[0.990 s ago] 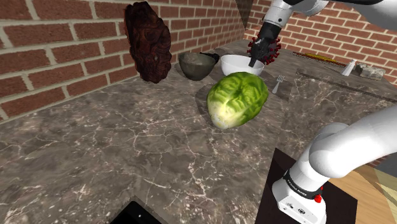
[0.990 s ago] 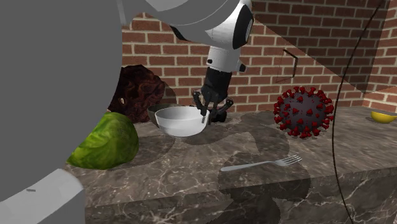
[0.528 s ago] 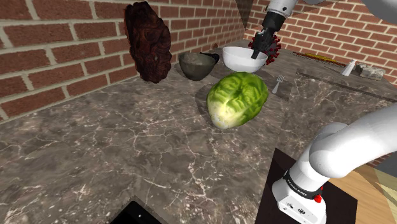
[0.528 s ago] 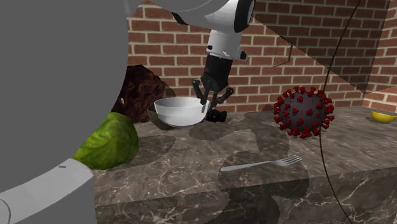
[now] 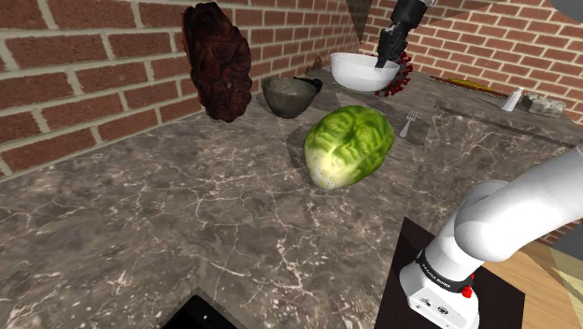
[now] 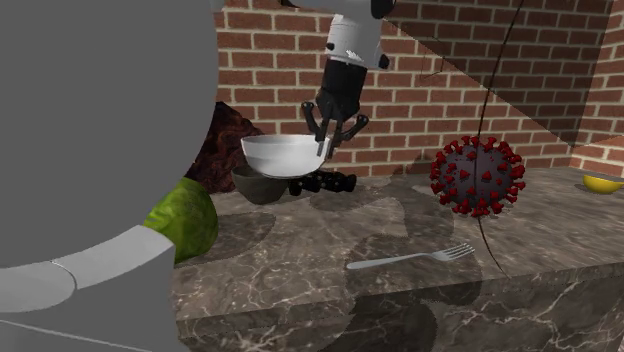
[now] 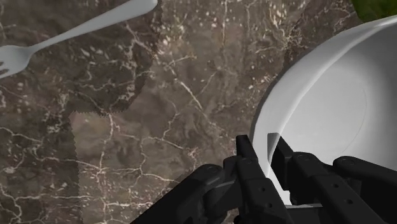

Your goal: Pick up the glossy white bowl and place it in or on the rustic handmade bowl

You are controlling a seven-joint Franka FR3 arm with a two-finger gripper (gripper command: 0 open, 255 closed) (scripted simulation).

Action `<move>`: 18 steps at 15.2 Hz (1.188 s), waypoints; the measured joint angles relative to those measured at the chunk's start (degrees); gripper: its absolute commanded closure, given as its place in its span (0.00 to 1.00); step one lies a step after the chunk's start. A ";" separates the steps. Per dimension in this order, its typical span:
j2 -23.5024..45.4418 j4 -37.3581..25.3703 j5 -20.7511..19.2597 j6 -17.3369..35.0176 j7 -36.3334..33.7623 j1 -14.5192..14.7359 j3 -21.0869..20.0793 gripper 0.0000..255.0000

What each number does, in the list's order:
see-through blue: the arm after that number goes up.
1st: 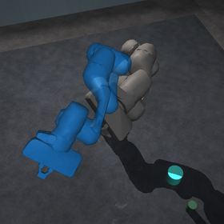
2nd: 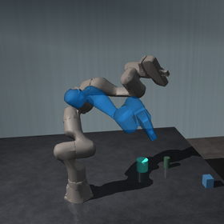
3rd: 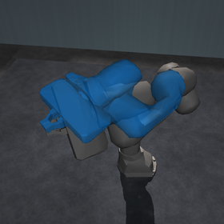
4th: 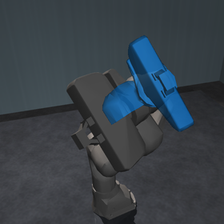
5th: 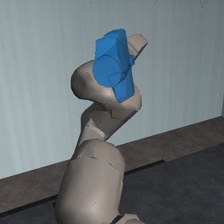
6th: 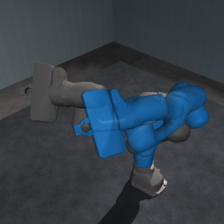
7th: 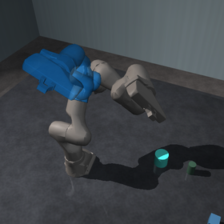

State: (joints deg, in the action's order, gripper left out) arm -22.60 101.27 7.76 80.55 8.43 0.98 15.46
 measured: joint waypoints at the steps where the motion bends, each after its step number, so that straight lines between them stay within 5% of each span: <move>1: 0.37 -1.17 0.06 -0.81 0.04 0.02 0.15 1.00; 9: 5.09 -10.96 1.43 -5.83 -1.37 0.83 0.21 1.00; 18: 24.93 -34.16 7.00 -8.83 -6.63 2.99 -1.09 1.00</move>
State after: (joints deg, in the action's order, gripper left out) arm 2.33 67.12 14.76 71.71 1.80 3.97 14.37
